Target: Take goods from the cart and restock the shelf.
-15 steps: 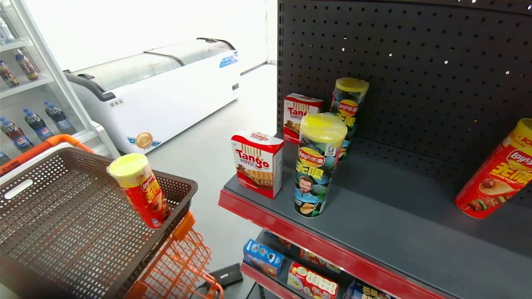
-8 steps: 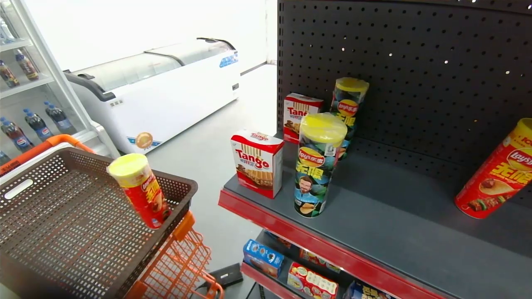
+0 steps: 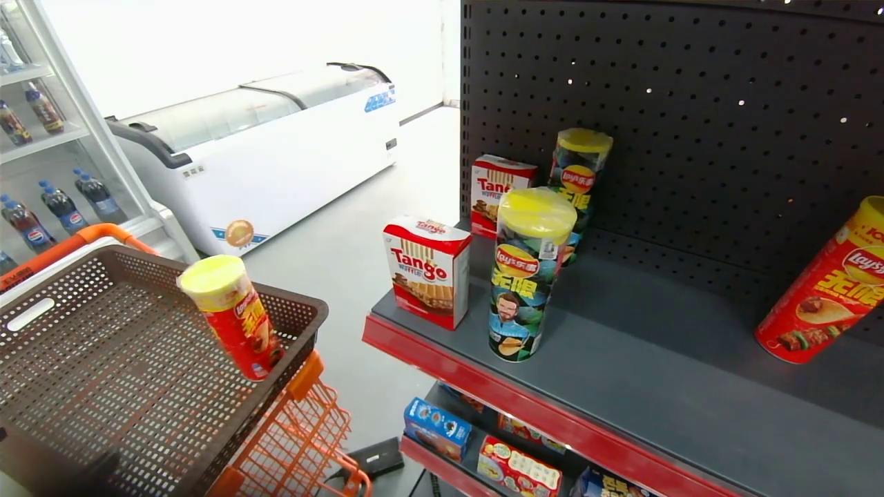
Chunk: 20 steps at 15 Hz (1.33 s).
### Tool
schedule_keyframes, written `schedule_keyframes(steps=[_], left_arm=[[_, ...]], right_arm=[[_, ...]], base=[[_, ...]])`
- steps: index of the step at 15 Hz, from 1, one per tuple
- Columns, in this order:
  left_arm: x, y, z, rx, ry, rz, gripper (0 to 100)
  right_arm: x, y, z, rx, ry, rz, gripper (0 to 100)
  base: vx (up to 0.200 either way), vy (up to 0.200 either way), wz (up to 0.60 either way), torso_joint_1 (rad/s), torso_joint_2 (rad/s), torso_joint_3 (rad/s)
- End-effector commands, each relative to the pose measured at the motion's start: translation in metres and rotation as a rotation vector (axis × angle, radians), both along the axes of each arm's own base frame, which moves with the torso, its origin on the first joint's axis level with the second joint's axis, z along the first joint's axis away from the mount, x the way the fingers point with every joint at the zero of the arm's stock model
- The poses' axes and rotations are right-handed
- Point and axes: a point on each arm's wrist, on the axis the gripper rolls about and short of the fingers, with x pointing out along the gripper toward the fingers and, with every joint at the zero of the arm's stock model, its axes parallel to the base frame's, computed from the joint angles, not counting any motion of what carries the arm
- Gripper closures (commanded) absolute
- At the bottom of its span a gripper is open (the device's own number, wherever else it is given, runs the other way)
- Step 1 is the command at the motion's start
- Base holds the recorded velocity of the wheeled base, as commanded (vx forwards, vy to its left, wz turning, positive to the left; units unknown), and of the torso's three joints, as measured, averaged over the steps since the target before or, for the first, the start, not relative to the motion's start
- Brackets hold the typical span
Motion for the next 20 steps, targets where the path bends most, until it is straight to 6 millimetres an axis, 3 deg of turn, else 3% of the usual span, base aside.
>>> schedule_keyframes(steps=[1, 8, 13, 20], left_arm=[[0.048, 0.003, -0.013, -0.005, 0.112, 0.024, 0], [0.15, 0.009, -0.052, 0.114, 0.088, 0.119, 0], [0.187, 0.01, -0.073, 0.097, 0.131, 0.124, 0], [0.228, 0.014, -0.093, 0.045, 0.056, 0.148, 0]], right_arm=[[0.0, 0.0, 0.0, 0.0, 0.001, 0.0, 0], [0.0, 0.0, 0.0, 0.0, 0.0, 0.0, 0], [0.0, 0.0, 0.0, 0.0, 0.0, 0.0, 0], [0.0, 0.0, 0.0, 0.0, 0.001, 0.0, 0]], base=[[0.0, 0.0, 0.0, 0.0, 0.0, 0.0], [0.0, 0.0, 0.0, 0.0, 0.0, 0.0], [0.0, 0.0, 0.0, 0.0, 0.0, 0.0], [0.0, 0.0, 0.0, 0.0, 0.0, 0.0]])
